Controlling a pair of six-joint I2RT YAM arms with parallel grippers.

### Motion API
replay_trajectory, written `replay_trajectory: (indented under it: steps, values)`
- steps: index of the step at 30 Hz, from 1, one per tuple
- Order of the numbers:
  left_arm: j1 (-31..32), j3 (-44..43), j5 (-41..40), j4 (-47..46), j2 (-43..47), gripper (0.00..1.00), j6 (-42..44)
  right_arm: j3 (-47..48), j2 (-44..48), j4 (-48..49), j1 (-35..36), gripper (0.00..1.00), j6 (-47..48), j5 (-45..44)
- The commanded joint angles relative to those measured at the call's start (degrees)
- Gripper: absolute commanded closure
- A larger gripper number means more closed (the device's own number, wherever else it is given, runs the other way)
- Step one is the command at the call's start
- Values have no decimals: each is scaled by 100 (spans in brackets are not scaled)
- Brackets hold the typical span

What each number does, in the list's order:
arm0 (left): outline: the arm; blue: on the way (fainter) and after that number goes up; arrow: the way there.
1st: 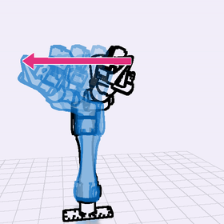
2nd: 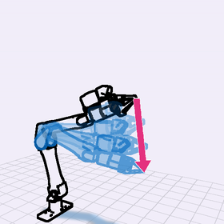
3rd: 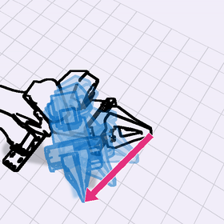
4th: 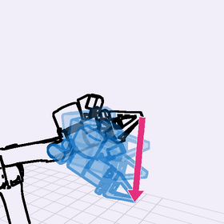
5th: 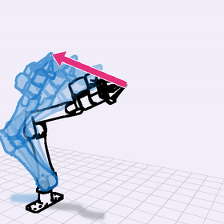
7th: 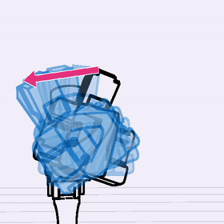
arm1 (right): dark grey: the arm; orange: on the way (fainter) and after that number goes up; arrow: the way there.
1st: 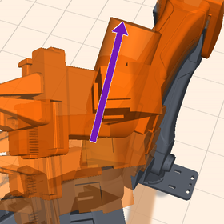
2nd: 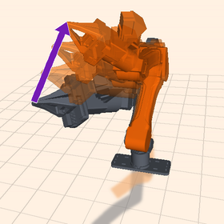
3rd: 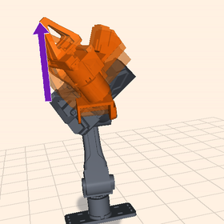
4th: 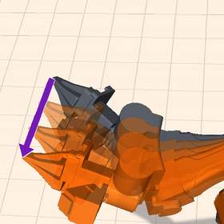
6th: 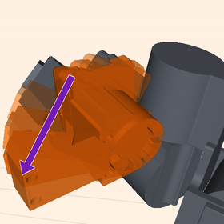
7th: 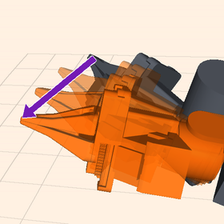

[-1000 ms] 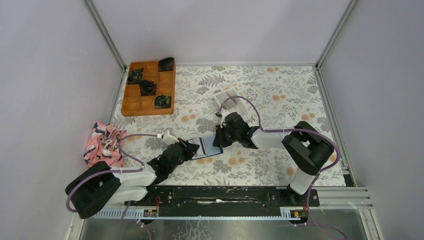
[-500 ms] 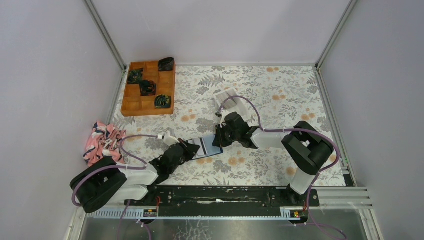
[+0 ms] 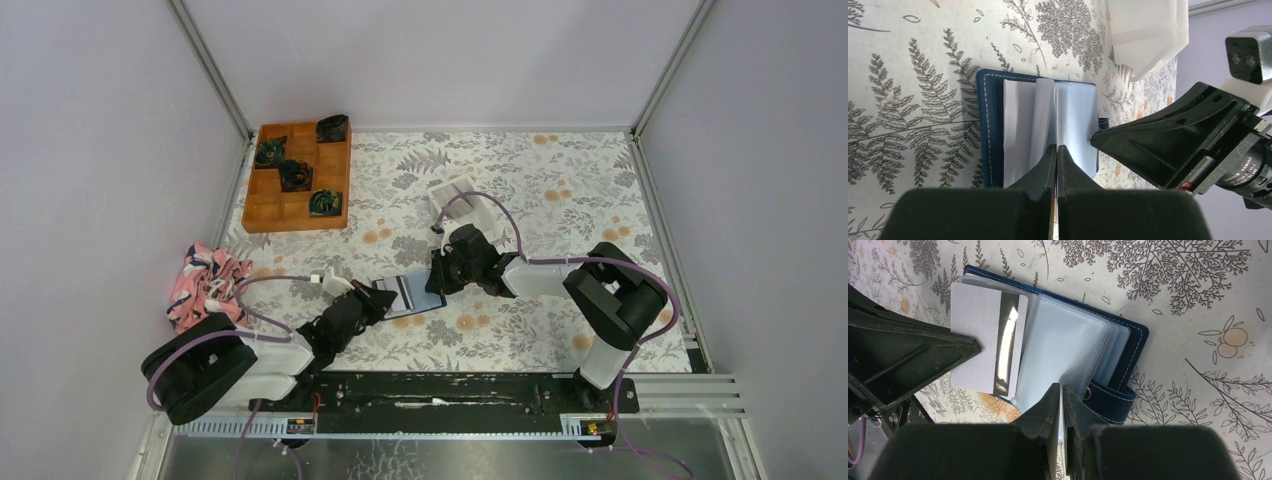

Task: Put the credit cards into the card holder
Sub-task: Insert the credit card into the card holder.

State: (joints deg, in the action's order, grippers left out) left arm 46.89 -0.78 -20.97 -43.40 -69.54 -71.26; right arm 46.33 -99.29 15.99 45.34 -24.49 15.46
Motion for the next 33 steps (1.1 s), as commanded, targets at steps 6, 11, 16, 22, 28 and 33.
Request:
replay_trajectory:
  steps: [6,11,16,22,28,33]
  values:
    - [31,219,43,-1360,-495,100,400,-6,-89,-10,62,88,23,-149]
    - [30,283,125,-1728,-840,100,306,-17,-82,-17,62,88,28,-145]
    - [30,365,135,-1923,-1044,100,181,-35,-81,-10,62,88,21,-158]
    - [39,407,84,-1893,-1126,100,66,-32,-90,-8,62,88,23,-153]
    - [72,362,44,-1495,-1151,100,-89,-32,-117,-8,62,88,24,-158]
    - [133,272,-74,-867,-995,100,-273,-32,-111,-8,62,88,23,-158]
